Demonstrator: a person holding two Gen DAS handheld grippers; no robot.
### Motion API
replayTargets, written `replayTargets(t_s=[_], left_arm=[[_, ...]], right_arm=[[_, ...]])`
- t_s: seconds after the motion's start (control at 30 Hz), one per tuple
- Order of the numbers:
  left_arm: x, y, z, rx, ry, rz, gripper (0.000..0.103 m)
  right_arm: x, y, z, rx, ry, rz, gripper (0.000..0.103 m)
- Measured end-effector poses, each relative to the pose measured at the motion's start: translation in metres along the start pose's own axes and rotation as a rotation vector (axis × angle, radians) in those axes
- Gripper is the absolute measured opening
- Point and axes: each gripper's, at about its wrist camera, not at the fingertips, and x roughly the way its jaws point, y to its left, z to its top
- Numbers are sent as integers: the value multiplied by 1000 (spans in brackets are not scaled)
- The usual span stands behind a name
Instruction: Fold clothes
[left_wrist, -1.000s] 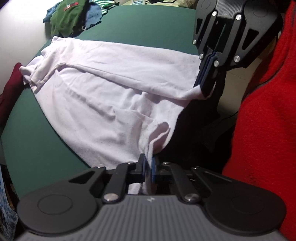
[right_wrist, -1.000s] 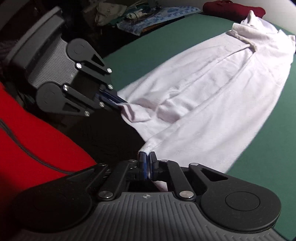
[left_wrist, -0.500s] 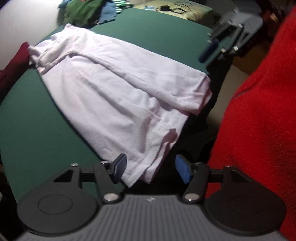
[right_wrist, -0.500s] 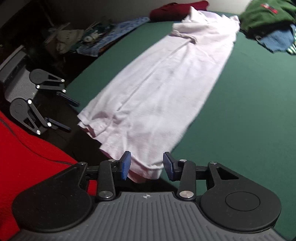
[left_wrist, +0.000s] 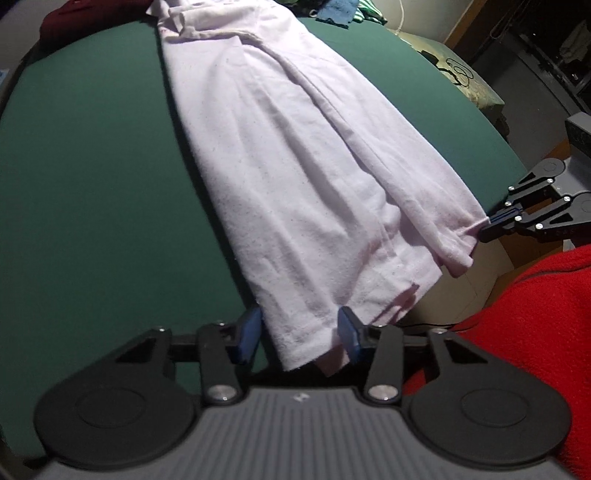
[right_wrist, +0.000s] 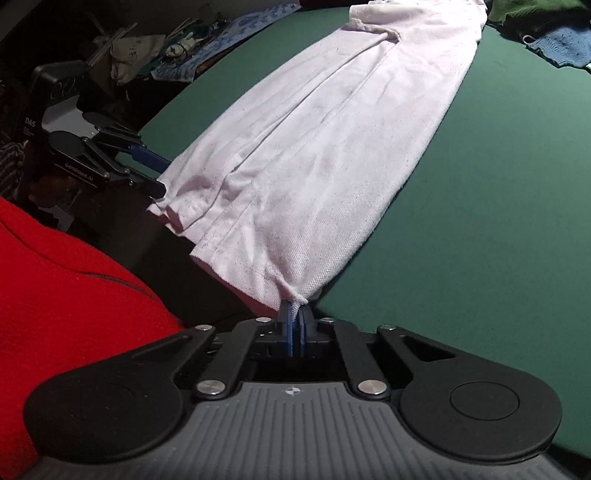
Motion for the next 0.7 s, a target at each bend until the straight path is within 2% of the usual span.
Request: replayTargets(t_s=[0.1,0.27,0.37,0.4,0.47,0.57,0.6,0.67,0.7], left_arm=[[1,-5,-1,12,17,-1,4],[-10,-10,-1,36,27,-13,0],[-4,-14,-5,108,88,25,0],[0,-15,-7,132,117,39,1],[6,-18,-13,172,178,47,3],[-10,-27,-16,231,156,66,6],[-21,-29,-13,244,125,67,9],[-39,-36,-2,270,41,63,26],[-43,-41,5,284,3,61,35]], right_arm=[[0,2,-1,19,26,21,3],[-4,-1,0,81,29,49,3],[-12,0,3,80,11,48,3],[-15,0,4,79,5,47,1],[-20,1,6,78,-7,46,7],[-28,2,9,76,-25,44,7],[-31,3,10,75,-31,44,8],[-36,5,13,60,-53,31,13],[-36,10,20,13,-91,-7,18]])
